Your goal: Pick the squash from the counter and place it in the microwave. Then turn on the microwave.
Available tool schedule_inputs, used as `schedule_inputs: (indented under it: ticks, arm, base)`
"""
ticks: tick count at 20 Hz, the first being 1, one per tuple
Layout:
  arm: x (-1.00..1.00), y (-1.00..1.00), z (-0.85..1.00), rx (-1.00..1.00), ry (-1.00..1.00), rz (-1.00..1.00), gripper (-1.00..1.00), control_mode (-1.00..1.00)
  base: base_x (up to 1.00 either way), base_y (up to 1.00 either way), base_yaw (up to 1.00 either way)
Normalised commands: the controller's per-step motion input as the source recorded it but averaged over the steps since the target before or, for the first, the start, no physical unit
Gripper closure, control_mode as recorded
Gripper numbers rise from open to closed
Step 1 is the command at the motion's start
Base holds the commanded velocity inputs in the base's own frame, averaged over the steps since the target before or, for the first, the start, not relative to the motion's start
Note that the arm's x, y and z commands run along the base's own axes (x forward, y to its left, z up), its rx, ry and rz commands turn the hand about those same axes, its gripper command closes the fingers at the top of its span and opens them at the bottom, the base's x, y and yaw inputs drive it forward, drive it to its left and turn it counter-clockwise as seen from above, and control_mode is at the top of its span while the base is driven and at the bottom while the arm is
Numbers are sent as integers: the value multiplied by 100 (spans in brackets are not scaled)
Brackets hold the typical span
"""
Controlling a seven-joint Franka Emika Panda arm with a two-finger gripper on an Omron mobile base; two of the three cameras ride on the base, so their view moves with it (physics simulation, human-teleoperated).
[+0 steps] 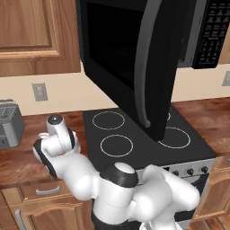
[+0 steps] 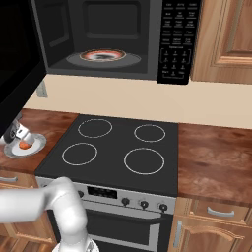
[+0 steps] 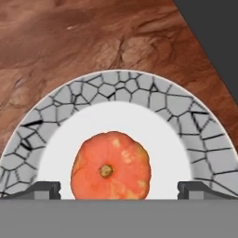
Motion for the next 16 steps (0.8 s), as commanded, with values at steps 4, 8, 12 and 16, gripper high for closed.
schedule_inputs:
  ticks: [4,8,12,16]
  arm:
    - [10,3,-10,0,11,0,-100,-100]
    - [10,5,-13,1,8,0,-100,-100]
    - [3,6,-14,1,7,0,-100,-100]
    - [0,9,-15,2,4,0,-100,-100]
  base:
    - [0,0,0]
    - [0,0,0]
    - [0,0,0]
    - [0,0,0]
